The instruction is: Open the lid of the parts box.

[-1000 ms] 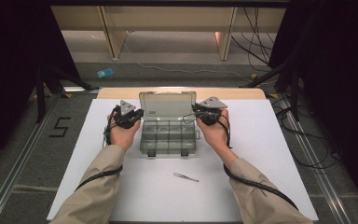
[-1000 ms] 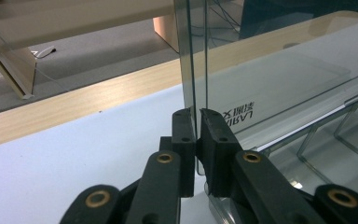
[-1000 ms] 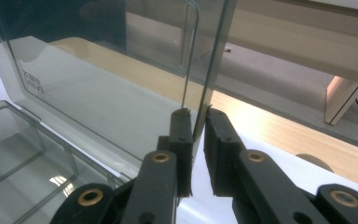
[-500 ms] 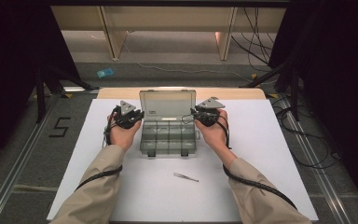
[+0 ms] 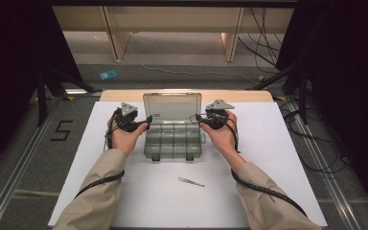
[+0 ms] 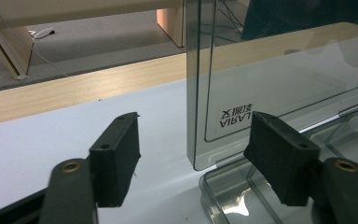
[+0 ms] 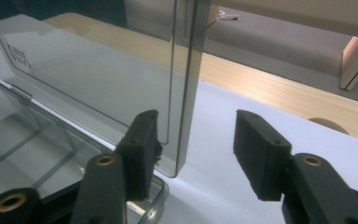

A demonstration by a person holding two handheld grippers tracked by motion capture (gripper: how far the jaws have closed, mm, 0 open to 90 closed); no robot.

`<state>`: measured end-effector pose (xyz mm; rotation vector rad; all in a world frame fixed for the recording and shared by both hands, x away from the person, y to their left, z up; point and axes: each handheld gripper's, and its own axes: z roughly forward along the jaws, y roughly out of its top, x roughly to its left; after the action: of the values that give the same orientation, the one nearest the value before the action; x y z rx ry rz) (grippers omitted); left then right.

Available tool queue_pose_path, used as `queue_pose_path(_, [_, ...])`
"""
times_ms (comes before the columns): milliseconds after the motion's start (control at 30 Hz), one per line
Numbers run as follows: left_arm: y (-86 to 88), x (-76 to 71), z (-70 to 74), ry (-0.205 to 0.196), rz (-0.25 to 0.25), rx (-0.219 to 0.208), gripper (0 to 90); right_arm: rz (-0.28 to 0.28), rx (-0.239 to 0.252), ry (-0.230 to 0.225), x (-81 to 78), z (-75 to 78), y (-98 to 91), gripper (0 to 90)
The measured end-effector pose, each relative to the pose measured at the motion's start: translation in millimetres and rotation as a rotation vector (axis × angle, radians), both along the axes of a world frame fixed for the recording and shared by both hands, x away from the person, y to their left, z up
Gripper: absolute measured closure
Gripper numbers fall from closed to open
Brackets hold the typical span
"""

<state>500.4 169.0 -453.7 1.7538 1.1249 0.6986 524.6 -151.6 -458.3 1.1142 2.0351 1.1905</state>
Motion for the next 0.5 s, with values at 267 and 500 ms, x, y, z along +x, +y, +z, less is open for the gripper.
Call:
queue_pose_path(267, [-2.8,-0.9,3.1,-0.002,0.001,0.007,31.7,-0.010,-0.009,0.019,1.8,-0.5,-1.1,45.9])
queue_pose_path(500, [-6.7,-1.0,4.5,-0.002,-0.016,0.007,31.0,-0.030,-0.009,0.036,10.9,-1.8,-0.3,44.0])
